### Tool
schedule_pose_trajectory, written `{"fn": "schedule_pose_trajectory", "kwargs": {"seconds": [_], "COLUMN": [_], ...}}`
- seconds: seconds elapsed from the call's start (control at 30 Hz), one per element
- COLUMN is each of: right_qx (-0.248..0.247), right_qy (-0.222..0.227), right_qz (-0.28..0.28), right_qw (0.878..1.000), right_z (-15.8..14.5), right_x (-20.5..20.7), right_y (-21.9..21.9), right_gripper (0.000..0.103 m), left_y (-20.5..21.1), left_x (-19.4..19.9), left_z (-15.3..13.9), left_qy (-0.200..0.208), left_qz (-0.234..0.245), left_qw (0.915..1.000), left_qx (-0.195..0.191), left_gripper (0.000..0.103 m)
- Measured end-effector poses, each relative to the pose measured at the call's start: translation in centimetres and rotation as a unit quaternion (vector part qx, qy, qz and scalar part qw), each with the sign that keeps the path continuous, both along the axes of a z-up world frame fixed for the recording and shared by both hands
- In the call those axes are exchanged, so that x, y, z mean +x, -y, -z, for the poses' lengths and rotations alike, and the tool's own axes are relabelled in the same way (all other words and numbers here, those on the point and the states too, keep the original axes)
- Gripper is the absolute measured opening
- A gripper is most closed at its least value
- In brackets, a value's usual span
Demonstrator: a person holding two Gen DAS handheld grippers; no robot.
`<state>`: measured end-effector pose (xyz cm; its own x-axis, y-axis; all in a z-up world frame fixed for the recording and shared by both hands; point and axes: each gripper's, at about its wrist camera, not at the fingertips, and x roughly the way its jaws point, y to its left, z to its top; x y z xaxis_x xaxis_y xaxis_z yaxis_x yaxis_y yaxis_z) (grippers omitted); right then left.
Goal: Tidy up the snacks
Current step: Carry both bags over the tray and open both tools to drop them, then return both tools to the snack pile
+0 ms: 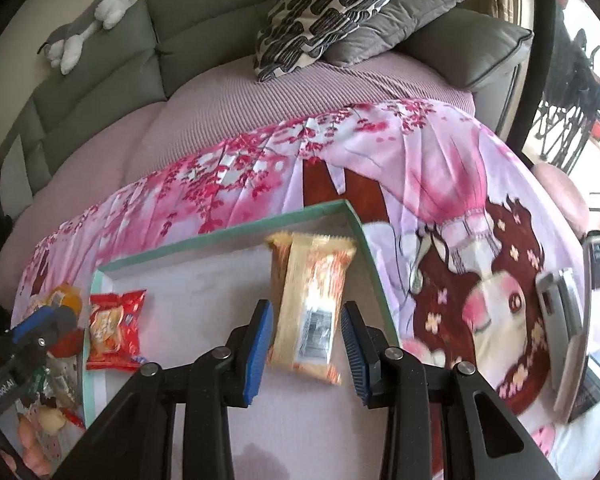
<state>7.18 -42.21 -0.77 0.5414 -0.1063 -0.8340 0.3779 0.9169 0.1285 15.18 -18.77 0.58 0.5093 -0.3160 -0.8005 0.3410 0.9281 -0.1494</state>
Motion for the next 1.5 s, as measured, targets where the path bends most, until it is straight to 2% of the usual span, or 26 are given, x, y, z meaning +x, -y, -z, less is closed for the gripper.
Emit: {"fn": "schedule_pose_trajectory", "kwargs": {"seconds": [0.07, 0.1, 0.2, 0.33, 0.6, 0.97, 1.07, 1.5], "right_qx": [-0.001, -0.001, 0.001, 0.003, -0.008, -0.014, -0.017, -0.006], "right_qy": [-0.008, -0.01, -0.018, -0.021, -0.02, -0.028, -0.028, -0.043], "right_qz": [-0.005, -0.009, -0.023, -0.047, -0.088, -0.136, -0.153, -0.222], "right_qw": [1.0, 1.0, 1.0, 0.999, 0.996, 0.99, 0.988, 0.974], "right_z": [0.2, 0.3, 0.8, 0.9, 0.3, 0.4, 0.7, 2.1], "right_x": [-0.6, -0.9, -1.3, -1.4, -0.9, -0.2, -0.1, 0.4], "right_y": [-1.0, -1.6, -3.1, -5.8, -10.5, -15.8, -17.5, -23.7], "right_gripper": [0.055, 0.065, 0.069, 0.084, 0.101, 0.103, 0.103, 0.103], "left_y": [-1.2, -2.1, -4.4, -8.0, -14.6, -20.7, -22.3, -28.4], "left_x": [-0.6, -0.9, -1.6, -2.2, -2.6, -3.7, -3.9, -5.0], "left_z": [-0.1, -0.2, -0.3, -0.3, -0.5, -0.1, 0.1, 0.9], "left_qy": [0.003, 0.005, 0.016, 0.025, 0.033, 0.035, 0.032, 0.017], "left_qz": [-0.018, -0.029, -0.057, -0.1, -0.167, -0.217, -0.232, -0.301], "left_qw": [0.9997, 0.9992, 0.9967, 0.9915, 0.9819, 0.9721, 0.9696, 0.9527], "left_qx": [0.016, 0.027, 0.055, 0.079, 0.082, 0.081, 0.07, 0.041], "left_gripper": [0.081, 0.082, 0.088, 0.093, 0.093, 0.093, 0.099, 0.1]}}
